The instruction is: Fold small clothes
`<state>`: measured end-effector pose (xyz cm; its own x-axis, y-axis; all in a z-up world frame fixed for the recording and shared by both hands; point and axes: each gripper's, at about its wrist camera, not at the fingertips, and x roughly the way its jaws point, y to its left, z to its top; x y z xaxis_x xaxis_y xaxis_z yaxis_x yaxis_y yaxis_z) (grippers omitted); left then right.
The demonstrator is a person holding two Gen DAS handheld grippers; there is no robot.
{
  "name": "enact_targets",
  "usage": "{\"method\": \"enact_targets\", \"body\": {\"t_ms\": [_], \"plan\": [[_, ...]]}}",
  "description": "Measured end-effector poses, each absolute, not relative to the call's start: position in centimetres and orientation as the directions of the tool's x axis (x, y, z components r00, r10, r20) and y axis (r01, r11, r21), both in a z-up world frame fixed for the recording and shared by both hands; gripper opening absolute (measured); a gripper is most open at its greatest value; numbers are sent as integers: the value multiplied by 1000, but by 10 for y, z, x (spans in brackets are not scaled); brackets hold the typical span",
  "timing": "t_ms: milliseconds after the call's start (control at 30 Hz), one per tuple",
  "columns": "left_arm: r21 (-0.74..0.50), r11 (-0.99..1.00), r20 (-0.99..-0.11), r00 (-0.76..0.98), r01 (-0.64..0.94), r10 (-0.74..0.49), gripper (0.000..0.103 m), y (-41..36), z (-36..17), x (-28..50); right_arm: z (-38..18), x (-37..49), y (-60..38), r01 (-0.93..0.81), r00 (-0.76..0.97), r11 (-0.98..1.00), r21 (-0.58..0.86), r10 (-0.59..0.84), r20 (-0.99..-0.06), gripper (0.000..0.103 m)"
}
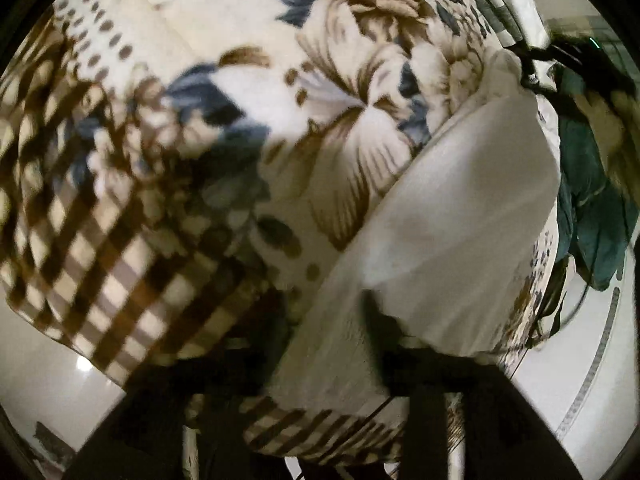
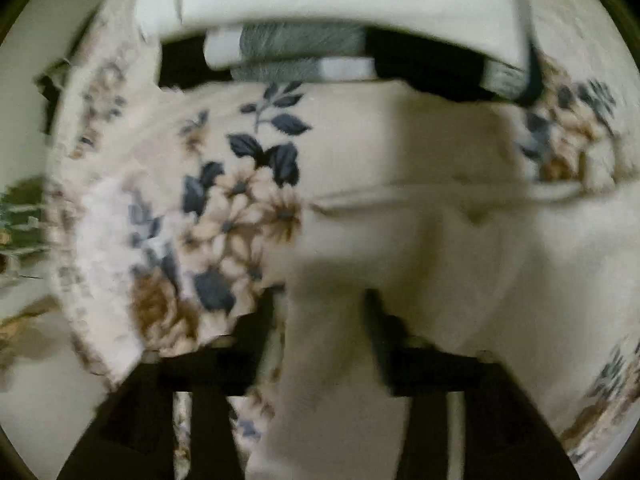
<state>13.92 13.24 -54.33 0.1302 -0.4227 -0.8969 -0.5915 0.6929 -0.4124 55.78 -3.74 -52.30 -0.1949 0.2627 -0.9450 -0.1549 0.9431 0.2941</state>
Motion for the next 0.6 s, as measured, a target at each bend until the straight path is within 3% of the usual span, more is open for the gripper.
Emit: {"method": "enact_targets", "body": {"t_ms": [67, 233, 400, 533, 567, 600], "plan": [[-429, 671, -890, 154, -605, -430, 68, 139, -535, 148, -498, 554, -76, -141, -122, 940, 309, 294, -948, 61], [-533, 660, -843, 258, -530, -473, 68, 139, -521, 235, -470, 554, -176, -51, 27, 964, 260, 261, -965, 67], [-518, 800, -846, 322, -302, -425, 68, 110, -523, 385, -500, 560, -252, 151, 43, 945, 290, 286, -957, 67], [-463, 857, -870, 303, -226, -390, 65, 92, -546, 478, -538, 571, -262, 227, 38, 910, 348, 348, -937, 67], [-467, 857, -868, 299, -218, -397, 42, 90, -552, 495, -545, 571, -261, 239, 35, 903, 357, 359, -933, 67], [-469, 856, -868, 291, -216, -402, 8, 88, -557, 508, -551, 572, -261, 247, 46, 894, 375, 376, -926, 55]]}}
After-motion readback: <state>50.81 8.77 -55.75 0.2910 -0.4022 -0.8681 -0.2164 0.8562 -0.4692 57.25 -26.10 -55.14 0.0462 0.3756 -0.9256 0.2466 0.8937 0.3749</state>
